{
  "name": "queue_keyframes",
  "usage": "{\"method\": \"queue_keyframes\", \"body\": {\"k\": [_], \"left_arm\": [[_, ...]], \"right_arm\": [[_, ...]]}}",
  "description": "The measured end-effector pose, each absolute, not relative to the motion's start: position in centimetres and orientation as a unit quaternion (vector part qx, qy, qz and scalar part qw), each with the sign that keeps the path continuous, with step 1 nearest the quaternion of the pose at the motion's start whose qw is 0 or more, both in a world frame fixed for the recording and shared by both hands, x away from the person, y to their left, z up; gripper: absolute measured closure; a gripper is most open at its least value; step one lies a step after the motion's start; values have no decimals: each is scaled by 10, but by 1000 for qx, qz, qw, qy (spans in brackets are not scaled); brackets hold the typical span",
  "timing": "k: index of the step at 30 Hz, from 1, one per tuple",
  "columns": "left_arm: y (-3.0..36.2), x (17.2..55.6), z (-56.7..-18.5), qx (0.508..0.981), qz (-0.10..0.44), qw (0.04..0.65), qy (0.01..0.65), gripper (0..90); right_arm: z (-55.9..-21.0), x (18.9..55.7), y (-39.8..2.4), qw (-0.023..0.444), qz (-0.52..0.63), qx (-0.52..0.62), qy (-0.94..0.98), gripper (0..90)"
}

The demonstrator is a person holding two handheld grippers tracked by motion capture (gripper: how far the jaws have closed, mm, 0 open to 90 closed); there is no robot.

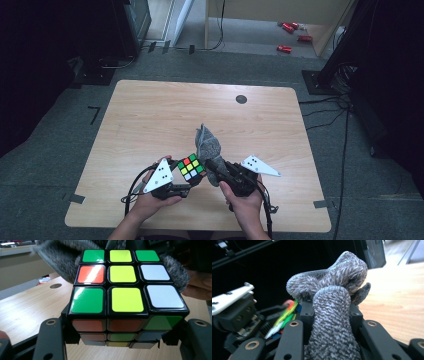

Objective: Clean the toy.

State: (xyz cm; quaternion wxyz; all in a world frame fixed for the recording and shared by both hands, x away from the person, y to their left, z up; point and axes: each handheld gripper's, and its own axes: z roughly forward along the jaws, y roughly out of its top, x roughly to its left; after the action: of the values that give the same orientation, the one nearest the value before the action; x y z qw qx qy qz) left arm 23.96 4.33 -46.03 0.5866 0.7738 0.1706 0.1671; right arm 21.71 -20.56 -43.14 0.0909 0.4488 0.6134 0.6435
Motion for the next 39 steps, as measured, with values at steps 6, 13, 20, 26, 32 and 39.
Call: {"method": "queue_keyframes", "body": {"k": [6, 13, 20, 26, 32, 39], "left_arm": [[39, 240, -461, 792, 187, 553, 181, 341], [22, 238, -464, 837, 213, 462, 203, 342], [11, 235, -466, 864, 224, 403, 203, 342], [15, 239, -467, 862, 210, 413, 206, 341], [35, 250, -461, 822, 152, 488, 250, 341], [57, 263, -458, 772, 84, 553, 300, 341]], "right_arm": [[-447, 225, -209, 118, 591, 478, 640, 678], [-418, 193, -165, 315, 508, 336, 728, 654], [-430, 182, -141, 342, 461, 267, 774, 658], [-433, 203, -168, 319, 461, 339, 755, 656], [-443, 224, -194, 310, 452, 403, 733, 637], [-488, 253, -217, 229, 433, 443, 750, 543]]}}
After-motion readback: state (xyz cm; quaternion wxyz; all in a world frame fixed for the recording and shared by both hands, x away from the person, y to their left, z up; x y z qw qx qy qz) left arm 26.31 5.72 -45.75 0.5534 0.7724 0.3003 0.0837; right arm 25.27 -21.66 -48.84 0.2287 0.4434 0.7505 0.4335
